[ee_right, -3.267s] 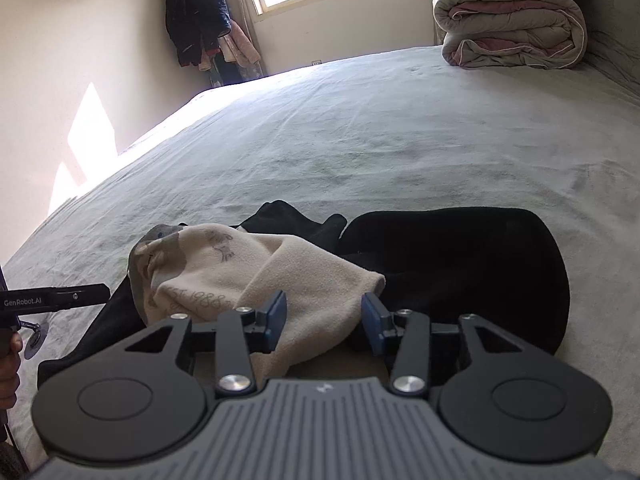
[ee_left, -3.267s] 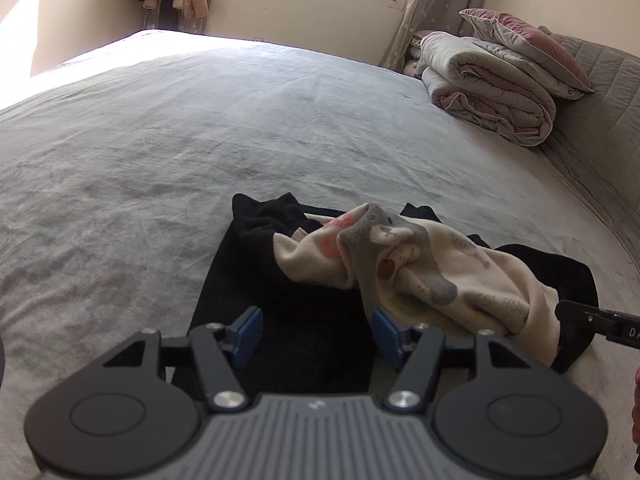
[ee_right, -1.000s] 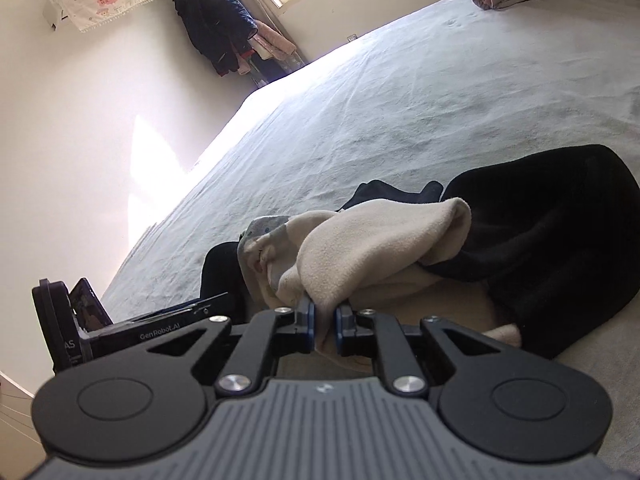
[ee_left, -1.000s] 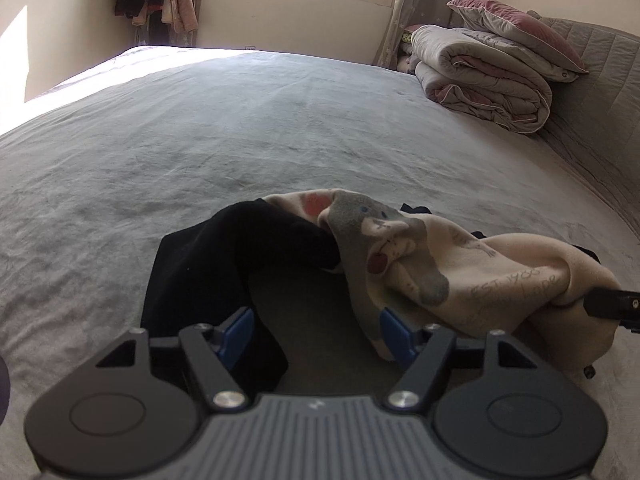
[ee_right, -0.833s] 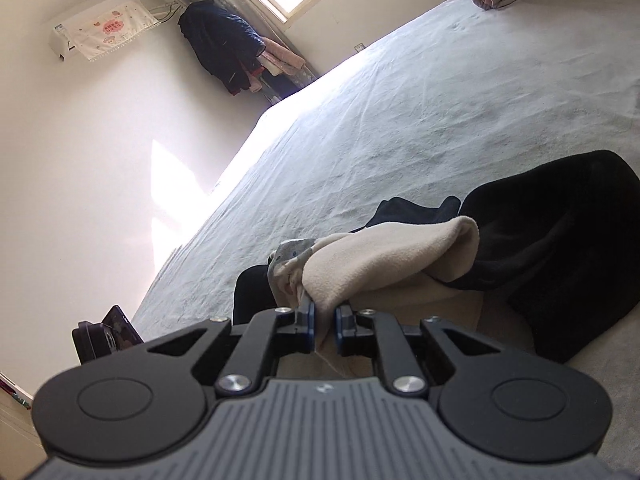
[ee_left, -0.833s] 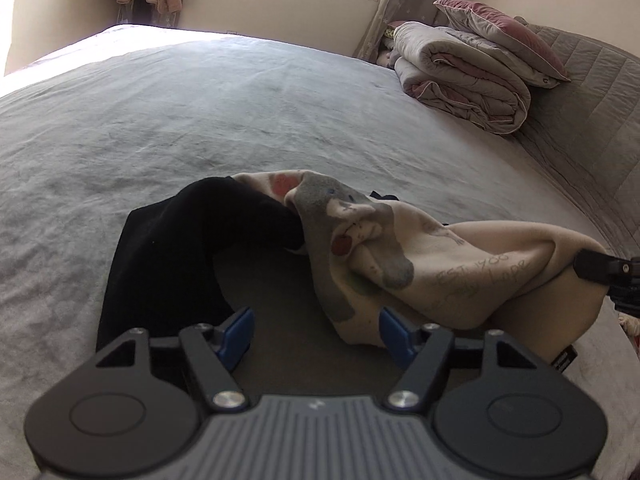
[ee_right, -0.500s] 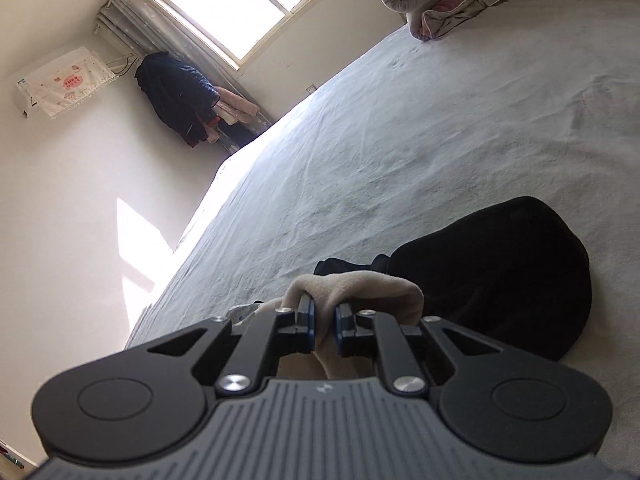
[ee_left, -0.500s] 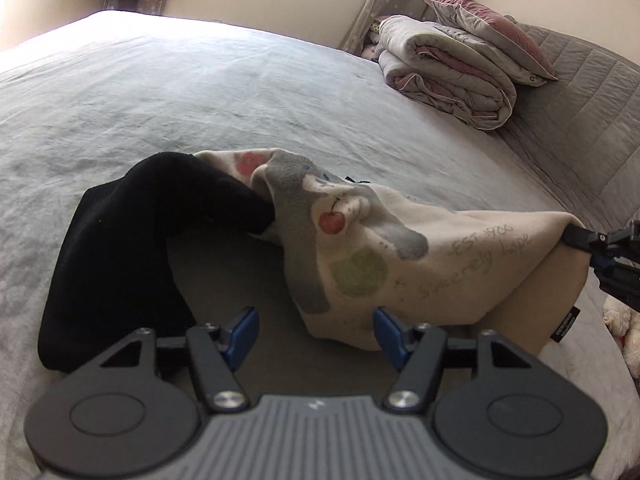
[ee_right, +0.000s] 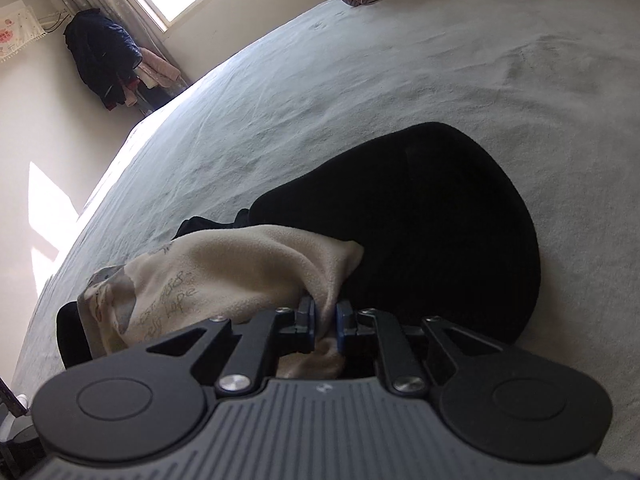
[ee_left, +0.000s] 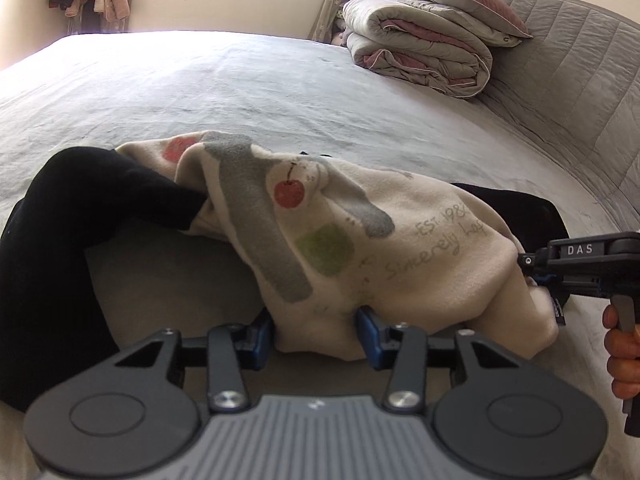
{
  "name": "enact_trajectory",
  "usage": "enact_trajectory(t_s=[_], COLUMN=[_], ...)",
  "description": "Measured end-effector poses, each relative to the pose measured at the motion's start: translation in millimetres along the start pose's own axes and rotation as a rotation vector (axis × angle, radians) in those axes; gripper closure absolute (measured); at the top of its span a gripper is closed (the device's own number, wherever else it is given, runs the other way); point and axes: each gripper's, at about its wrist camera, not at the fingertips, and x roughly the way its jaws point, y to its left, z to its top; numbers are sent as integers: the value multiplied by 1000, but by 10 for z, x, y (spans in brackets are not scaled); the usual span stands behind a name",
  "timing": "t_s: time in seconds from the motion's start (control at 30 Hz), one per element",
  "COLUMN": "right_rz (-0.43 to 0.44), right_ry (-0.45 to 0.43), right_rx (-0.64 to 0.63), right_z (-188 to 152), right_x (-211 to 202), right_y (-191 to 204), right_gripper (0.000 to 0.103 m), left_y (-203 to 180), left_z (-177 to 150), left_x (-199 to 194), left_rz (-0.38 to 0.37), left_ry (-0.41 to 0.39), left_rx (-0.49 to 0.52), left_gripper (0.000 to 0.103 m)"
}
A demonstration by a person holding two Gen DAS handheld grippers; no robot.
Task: Fold clothes
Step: 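Grasp the cream fabric with the right gripper and fold it over the black sleeve, then grasp the cream body with the left gripper while the right gripper holds cream fabric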
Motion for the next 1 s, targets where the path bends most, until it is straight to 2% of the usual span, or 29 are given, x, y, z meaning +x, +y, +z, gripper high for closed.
enact_trajectory(t_s=[0.13,0.27,0.3,0.33,0.4,0.6,1.0], right_rz=[-16,-1,8,27,67,117,122], right_ry=[-17,-22,-23,-22,-21,34,85], right_rx=[-43,-59,-60,-66,-78,-150,-211], right_z=[35,46,46,32,3,-194,-396], right_x=[-78,-265,-318,-372,-480,-547,-431], right_y=[42,48,49,64,96,254,246], right_gripper=[84,79,72,59,55,55,55], left_y=[-29,-55,-59,-55,-46,12,16], left_z=[13,47,56,69,90,120,201], left_x=[-59,-167,-203,-243,-339,-624,-905], left_rz=[1,3,1,-4,-14,-51,-107], left_ry=[-27,-67,-79,-90,-114,-161,-221], left_rx=[46,76,75,69,56,-1,-60], left_gripper=[78,83,83,83,84,85,85])
